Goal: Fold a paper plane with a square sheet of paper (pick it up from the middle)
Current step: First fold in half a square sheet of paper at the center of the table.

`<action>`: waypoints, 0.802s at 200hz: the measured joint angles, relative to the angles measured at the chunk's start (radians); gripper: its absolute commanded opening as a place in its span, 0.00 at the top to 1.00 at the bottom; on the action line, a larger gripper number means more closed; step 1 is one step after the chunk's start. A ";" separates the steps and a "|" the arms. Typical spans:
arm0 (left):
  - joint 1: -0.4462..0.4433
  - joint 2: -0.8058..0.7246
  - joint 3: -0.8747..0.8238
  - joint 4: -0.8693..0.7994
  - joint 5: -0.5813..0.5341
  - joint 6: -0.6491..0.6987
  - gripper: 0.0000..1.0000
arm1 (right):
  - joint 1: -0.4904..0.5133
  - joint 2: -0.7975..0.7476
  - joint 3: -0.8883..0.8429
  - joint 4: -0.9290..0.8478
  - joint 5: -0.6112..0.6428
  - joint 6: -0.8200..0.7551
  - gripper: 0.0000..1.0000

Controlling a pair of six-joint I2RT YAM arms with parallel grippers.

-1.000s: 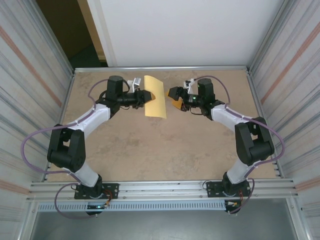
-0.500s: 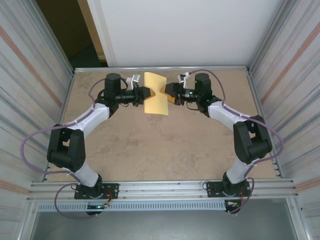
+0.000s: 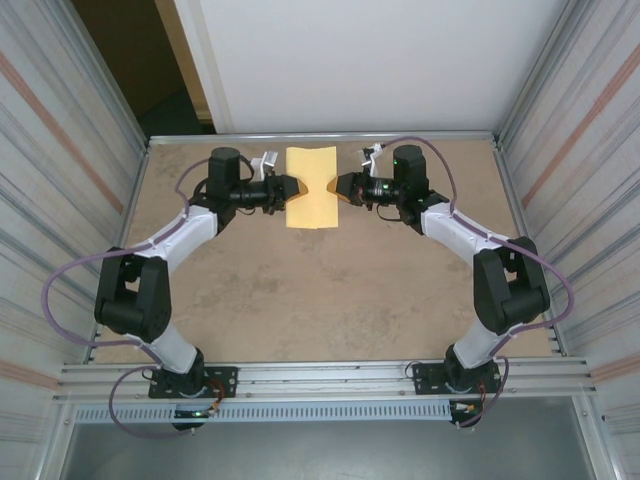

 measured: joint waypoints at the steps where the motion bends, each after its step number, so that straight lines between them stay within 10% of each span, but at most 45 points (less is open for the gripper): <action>1: 0.000 0.000 0.000 -0.001 0.000 0.001 0.76 | 0.000 0.000 0.000 -0.002 0.000 -0.001 1.00; 69: -0.002 0.026 -0.064 -0.082 -0.133 0.088 0.26 | -0.017 0.000 0.000 -0.143 0.029 -0.047 1.00; 160: 0.077 0.006 -0.212 -0.072 -0.238 0.104 0.15 | -0.017 -0.030 0.117 -0.463 0.127 -0.214 1.00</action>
